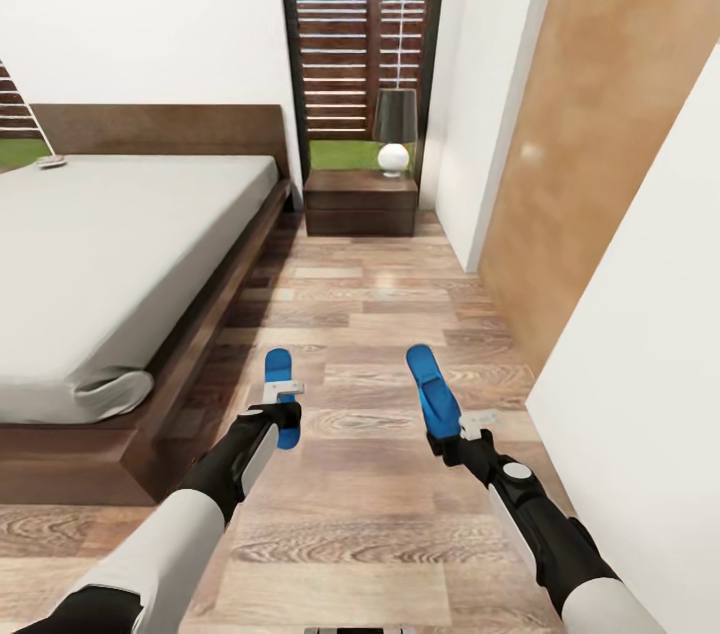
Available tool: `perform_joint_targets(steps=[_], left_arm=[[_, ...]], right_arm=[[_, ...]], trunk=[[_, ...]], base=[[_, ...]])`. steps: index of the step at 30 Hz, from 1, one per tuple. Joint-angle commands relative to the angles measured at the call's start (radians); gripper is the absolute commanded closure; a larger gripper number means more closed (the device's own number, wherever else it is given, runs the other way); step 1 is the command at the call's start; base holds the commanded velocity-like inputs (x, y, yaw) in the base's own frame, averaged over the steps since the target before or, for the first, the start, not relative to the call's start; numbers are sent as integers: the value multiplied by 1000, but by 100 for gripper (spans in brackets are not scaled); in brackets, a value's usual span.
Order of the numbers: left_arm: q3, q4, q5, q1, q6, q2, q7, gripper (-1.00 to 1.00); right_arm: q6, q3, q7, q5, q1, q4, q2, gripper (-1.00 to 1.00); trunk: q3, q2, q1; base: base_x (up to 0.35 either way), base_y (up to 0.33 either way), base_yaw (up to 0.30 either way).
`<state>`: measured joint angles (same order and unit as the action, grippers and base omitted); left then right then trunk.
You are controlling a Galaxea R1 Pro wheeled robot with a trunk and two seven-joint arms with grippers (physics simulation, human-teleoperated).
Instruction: In the bedroom, move the book from the bed onto either nightstand, and place the two sandals side by side next to the bed.
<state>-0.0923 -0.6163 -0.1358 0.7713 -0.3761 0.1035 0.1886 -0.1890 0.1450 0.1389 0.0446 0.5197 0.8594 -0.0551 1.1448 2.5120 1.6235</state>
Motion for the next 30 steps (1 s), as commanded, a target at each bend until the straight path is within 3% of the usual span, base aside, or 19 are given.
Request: perform_joint_targets(steps=[1, 30], left_arm=[[-5, -1, -10, 0, -4, -1, 9, 100], [-5, 1, -10, 0, -4, -1, 9, 100]], right_arm=[[-6, 2, 1, 5, 0, 1, 0, 100], [-9, 2, 2, 6, 0, -3, 1, 100]], trunk=[[1, 0, 0], [1, 0, 0]], base=[[330, 0, 0], [329, -18, 0]])
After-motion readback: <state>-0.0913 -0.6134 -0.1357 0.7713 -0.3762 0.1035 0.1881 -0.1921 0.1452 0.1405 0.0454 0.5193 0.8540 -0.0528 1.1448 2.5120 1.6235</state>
